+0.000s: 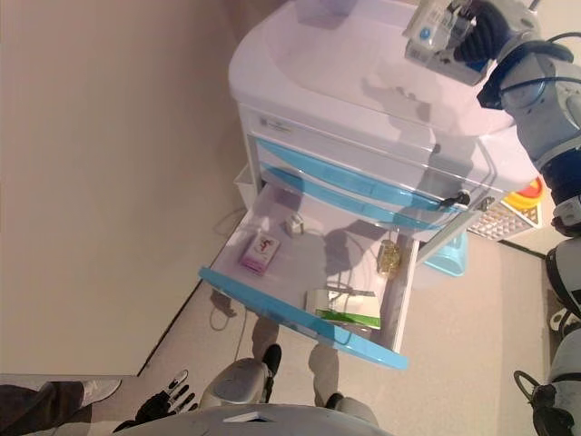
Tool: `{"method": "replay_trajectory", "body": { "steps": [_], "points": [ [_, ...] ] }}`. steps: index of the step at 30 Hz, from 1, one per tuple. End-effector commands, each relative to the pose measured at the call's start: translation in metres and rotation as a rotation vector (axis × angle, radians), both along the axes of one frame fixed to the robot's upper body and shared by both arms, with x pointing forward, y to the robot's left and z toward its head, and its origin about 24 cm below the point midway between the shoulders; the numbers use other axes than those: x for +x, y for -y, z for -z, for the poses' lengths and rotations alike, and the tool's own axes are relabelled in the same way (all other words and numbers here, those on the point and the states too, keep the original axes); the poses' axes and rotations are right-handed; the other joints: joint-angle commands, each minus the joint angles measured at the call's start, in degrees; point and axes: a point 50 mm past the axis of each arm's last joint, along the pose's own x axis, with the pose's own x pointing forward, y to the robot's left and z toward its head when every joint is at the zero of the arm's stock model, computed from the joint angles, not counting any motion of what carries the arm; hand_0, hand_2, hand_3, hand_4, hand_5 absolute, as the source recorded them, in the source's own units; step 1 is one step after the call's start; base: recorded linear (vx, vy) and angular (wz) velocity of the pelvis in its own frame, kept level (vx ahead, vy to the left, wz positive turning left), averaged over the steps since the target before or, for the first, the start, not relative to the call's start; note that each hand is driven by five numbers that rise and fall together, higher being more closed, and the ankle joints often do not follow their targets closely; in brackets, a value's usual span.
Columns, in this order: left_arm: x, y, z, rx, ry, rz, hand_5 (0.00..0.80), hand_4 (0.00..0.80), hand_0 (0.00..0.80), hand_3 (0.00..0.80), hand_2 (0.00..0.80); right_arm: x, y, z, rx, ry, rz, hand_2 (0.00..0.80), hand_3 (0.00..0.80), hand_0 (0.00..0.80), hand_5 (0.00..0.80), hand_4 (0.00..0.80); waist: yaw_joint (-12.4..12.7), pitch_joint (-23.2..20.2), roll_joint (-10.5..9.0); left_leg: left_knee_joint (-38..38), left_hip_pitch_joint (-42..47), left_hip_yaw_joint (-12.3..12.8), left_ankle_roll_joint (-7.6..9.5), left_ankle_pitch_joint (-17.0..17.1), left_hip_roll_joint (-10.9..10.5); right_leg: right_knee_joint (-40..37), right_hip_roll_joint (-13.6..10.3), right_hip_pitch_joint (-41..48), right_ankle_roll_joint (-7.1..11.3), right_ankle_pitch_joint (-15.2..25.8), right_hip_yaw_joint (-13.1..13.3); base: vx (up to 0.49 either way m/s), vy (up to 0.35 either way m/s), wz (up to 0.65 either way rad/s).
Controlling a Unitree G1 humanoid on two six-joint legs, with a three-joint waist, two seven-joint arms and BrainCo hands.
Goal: Open the drawer and pick up the medicine
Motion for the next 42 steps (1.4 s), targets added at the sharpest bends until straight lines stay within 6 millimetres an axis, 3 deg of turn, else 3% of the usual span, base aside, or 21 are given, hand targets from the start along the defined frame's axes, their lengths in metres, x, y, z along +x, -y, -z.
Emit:
{"method": "replay_trajectory", "body": {
  "steps": [1,9,19,20,21,24,33,37,42],
  "points": [
    [-0.007,-0.017,-0.007,0.038,-0.001,0.012,0.000,0.000,0.000,0.000,0.000,-0.005,0.001,-0.026,-0.039,0.073,-0.009,0.800,0.800,0.800,0.800,0.800,2.03,-1.62,1.03,-5.27,4.46,-1.24,2.74,-5.70,-2.52,3.33,-0.59,-1.52,1.81,5.09,1.31,0.025,0.028,0.15],
    [-0.007,-0.018,-0.008,0.042,-0.002,0.008,0.000,0.000,0.000,0.000,0.000,0.005,0.017,0.014,-0.019,-0.037,0.007,0.800,0.800,0.800,0.800,0.800,3.97,-0.68,2.31,-4.37,3.93,-2.78,2.95,-5.82,-3.40,3.64,-1.54,-1.27,1.31,4.49,0.08,0.023,0.018,0.08],
    [-0.006,-0.018,-0.009,0.017,0.006,0.004,0.000,0.000,0.000,0.000,0.000,0.004,0.038,0.043,-0.101,-0.063,0.114,0.800,0.800,0.800,0.800,0.800,5.34,1.35,4.29,-2.85,2.68,-3.59,3.06,-5.79,-4.11,4.02,-2.58,-1.82,0.79,3.54,-0.85,-0.001,0.017,0.09],
    [-0.005,-0.018,-0.010,0.014,0.006,0.001,0.000,0.000,0.000,0.000,0.000,0.004,0.042,0.043,-0.094,-0.054,0.154,0.750,0.750,0.750,0.750,0.750,5.22,1.47,4.45,-2.74,2.61,-3.59,3.09,-5.81,-4.14,4.22,-2.67,-2.02,0.78,3.55,-0.75,0.009,0.018,0.03],
    [-0.004,-0.019,-0.010,0.013,0.007,-0.001,0.000,0.000,0.000,0.000,0.000,0.004,0.045,0.044,-0.110,-0.052,0.183,0.000,0.000,0.000,0.000,0.000,5.15,1.53,4.54,-2.67,2.57,-3.55,3.12,-5.84,-4.13,4.38,-2.74,-2.15,0.73,3.47,-0.71,0.007,0.013,0.05],
    [0.000,-0.018,-0.010,0.012,0.010,-0.007,0.000,0.000,0.000,0.000,0.000,0.002,0.053,0.047,-0.166,-0.027,0.252,0.000,0.000,0.000,0.000,0.000,5.00,1.84,4.87,-2.51,2.57,-3.60,3.22,-5.98,-4.16,4.51,-2.80,-2.22,0.53,3.20,-0.78,0.000,0.001,0.03],
    [0.005,-0.014,-0.010,0.018,0.030,0.006,0.000,0.000,0.000,0.000,0.000,-0.004,0.062,0.030,-0.220,0.118,0.372,0.000,0.000,0.000,0.000,0.000,4.57,1.97,4.97,-2.03,2.85,-2.99,3.11,-6.17,-3.90,4.26,-2.81,-1.76,0.49,3.00,-0.77,0.000,0.000,0.00],
    [0.008,-0.015,-0.012,0.025,0.050,0.040,0.000,0.000,0.000,0.000,0.000,-0.004,0.046,0.007,-0.211,0.206,0.317,0.000,0.000,0.000,0.000,0.000,3.64,1.96,4.69,-2.09,3.19,-2.39,3.00,-6.32,-3.53,4.47,-2.73,-1.89,0.58,2.98,-0.35,-0.014,-0.022,-0.09],
    [0.017,-0.015,-0.016,0.089,0.106,0.170,0.000,0.000,0.000,0.000,0.000,-0.013,0.003,-0.035,-0.225,0.389,0.154,0.000,0.000,0.000,0.000,0.000,1.56,1.42,4.29,-2.57,3.85,-1.25,2.74,-6.42,-2.84,4.45,-2.16,-2.21,0.70,2.77,0.73,-0.027,-0.023,-0.13]
  ]
}}
